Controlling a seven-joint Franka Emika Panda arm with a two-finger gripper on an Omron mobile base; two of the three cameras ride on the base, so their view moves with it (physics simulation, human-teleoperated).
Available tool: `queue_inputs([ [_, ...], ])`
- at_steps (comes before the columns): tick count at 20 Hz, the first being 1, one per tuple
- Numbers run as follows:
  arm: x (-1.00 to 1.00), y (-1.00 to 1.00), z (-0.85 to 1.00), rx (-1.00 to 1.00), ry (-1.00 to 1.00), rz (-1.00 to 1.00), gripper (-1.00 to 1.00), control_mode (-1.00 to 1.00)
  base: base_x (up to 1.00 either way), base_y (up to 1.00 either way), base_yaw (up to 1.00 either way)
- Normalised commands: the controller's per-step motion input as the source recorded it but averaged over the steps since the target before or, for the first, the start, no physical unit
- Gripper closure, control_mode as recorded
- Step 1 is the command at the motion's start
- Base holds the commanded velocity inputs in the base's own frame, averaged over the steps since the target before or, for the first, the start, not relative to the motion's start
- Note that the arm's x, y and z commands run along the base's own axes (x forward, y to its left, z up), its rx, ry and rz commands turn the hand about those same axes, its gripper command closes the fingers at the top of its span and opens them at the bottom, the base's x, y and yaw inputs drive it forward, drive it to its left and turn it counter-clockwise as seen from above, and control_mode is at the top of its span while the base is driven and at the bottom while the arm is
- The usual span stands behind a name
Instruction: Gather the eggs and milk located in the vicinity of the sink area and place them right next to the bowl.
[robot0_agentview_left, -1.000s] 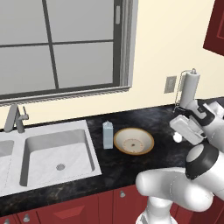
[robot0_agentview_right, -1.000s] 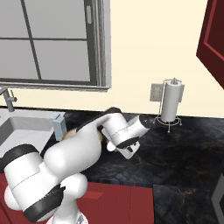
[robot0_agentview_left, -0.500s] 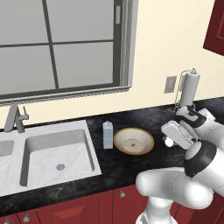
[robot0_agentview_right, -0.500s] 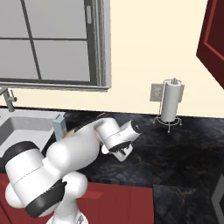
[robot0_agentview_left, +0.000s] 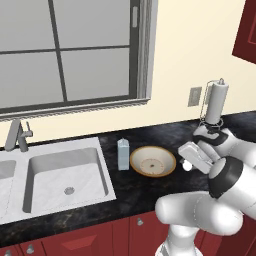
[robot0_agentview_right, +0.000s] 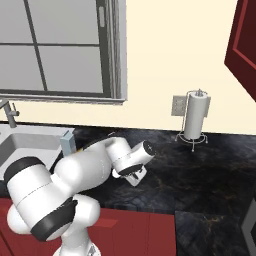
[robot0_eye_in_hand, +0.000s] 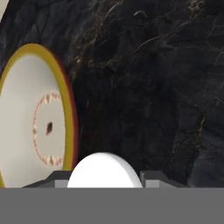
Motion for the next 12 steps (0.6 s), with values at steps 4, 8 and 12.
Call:
queue_inputs([
  [4,0.06,0.0,-0.26,0.0,0.0,-0.03,1.0,-1.0,0.0,0.0,0.0],
  [8,0.02,0.0,-0.11,0.0,0.0,-0.02,1.0,-1.0,0.0,0.0,0.0],
  [12,0.0,0.04,0.0,0.0,0.0,-0.01,1.0,-1.0,0.0,0.0,0.0],
])
